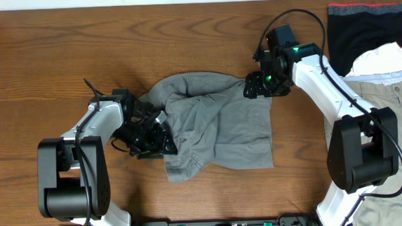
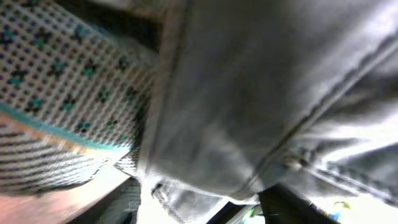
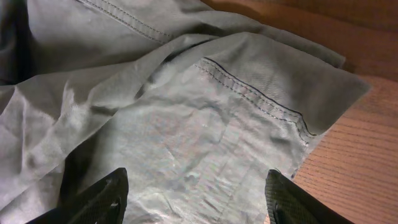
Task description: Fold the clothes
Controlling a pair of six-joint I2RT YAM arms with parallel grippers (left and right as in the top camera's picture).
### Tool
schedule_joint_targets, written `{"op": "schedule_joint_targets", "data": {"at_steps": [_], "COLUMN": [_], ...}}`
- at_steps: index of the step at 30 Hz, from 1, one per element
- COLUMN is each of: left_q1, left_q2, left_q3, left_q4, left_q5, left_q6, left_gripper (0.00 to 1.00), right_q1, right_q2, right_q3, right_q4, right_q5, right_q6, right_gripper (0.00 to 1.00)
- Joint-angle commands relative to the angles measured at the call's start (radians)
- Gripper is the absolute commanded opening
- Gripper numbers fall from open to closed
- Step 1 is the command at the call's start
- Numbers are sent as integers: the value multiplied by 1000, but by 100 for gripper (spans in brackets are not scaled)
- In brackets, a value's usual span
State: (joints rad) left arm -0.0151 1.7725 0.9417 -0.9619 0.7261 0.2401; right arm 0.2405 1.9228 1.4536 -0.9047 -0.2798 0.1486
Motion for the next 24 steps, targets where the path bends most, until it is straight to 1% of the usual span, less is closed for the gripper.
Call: {"op": "schedule_joint_targets", "data": {"at_steps": [1,4,5,7,8,12,14,16,18,19,20,21,23,24], "left_q1": [-2,-2,-2,-2,-2,-1,-1,-1,-2,-2,-2,-2,-2,-2], "left_q2": [2,-1,-6,-23,-34,-108,-155,-214,-267,-290,-307,-321,-333,-333], "left_q3": [-2,-2,-2,-2,-1,1,1,1,1,1,1,0,-10,-19], "left_q4": [-1,-14,-29,-63,-82,-158,-172,-180,-182,-181,-181,-178,-153,-130], "left_q5": [157,195,210,216,216,216,215,205,204,195,156,87,-46,-85], "left_q6": [59,60,80,106,117,152,152,151,146,136,107,61,-45,-82], "left_gripper": [37,24,20,19,14,10,9,6,6,10,17,24,33,36], "right_q1": [-6,-6,-6,-6,-7,-8,-8,-8,-9,-8,-8,-8,-8,-8], "right_q2": [-10,-10,-10,-10,-10,-10,-10,-10,-9,-10,-9,-9,-9,-10], "right_q3": [2,2,2,2,2,2,2,2,2,2,2,2,2,2], "right_q4": [-2,-2,-2,0,0,0,-2,-2,0,0,-1,-2,-3,-3], "right_q5": [-5,-5,-4,-4,-4,8,28,49,48,48,48,48,48,48], "right_q6": [-15,-15,-15,-15,-16,-15,-15,-15,-15,-15,-15,-15,-15,-15], "right_gripper": [69,69,70,70,70,71,71,72,72,72,72,72,73,72]}}
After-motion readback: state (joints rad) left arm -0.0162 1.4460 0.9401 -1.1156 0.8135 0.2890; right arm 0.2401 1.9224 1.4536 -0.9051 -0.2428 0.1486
